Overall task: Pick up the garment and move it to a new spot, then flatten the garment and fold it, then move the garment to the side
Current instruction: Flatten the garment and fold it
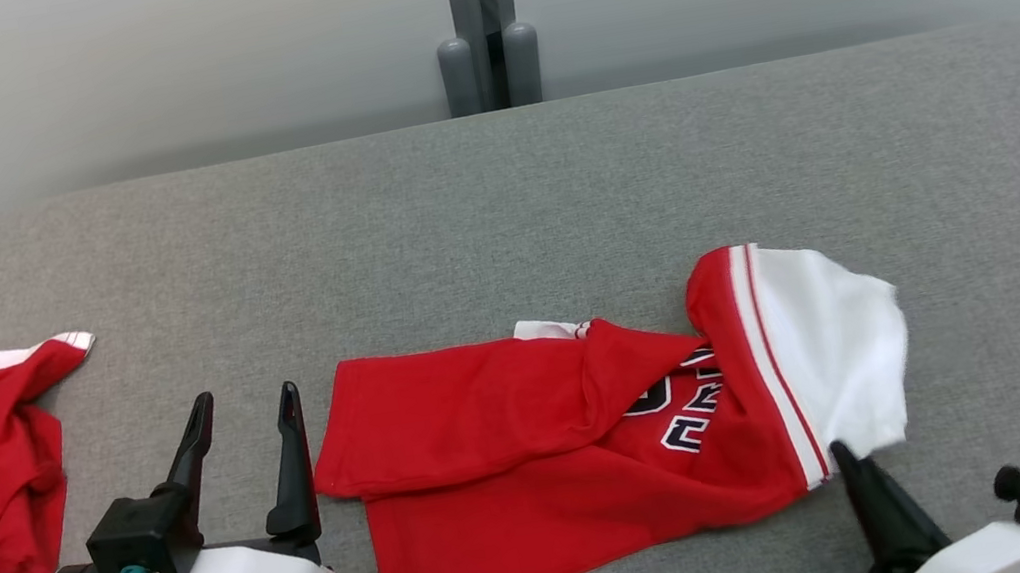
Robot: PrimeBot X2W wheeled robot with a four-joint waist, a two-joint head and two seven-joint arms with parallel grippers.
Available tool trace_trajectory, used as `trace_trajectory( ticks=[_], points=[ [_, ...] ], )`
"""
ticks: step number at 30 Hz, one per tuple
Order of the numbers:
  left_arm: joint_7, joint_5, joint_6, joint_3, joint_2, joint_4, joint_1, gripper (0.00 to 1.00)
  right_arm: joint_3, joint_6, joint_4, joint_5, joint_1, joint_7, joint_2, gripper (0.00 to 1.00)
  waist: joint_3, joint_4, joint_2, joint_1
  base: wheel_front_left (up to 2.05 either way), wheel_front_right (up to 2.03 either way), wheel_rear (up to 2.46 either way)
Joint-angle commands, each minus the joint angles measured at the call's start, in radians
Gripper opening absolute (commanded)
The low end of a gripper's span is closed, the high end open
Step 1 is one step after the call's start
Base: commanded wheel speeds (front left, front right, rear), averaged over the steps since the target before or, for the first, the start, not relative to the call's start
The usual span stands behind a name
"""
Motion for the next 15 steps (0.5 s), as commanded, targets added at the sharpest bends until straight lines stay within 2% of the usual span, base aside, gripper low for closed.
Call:
trace_trajectory(
  ticks=[1,4,8,13,15],
  points=[
    [0.003,-0.004,0.006,0.003,0.011,-0.007,0.008,1.00,0.009,0.000,0.017,0.007,0.013,0.006,-0.006,1.00,-0.009,-0.010,0.0000,0.0000,0.00,0.00,0.00],
    [0.010,-0.004,0.011,0.002,0.014,-0.013,0.016,1.00,0.016,0.000,0.043,0.002,0.019,-0.009,-0.006,1.00,-0.014,-0.022,0.0000,0.0000,0.00,0.00,0.00],
    [0.015,-0.007,0.019,0.006,0.023,-0.026,0.028,1.00,-0.037,0.000,0.045,-0.055,0.041,-0.042,-0.010,1.00,-0.020,-0.037,0.0000,0.0000,0.00,0.00,0.00],
    [0.014,-0.009,0.033,0.020,0.037,-0.043,0.038,1.00,-0.151,0.000,-0.031,-0.163,0.048,-0.073,-0.034,1.00,-0.026,-0.060,0.0000,0.0000,0.00,0.00,0.00],
    [0.009,-0.010,0.042,0.030,0.043,-0.052,0.043,1.00,-0.189,0.000,-0.078,-0.241,0.038,-0.073,-0.052,1.00,-0.030,-0.070,0.0000,0.0000,0.00,0.00,0.00]
  ],
)
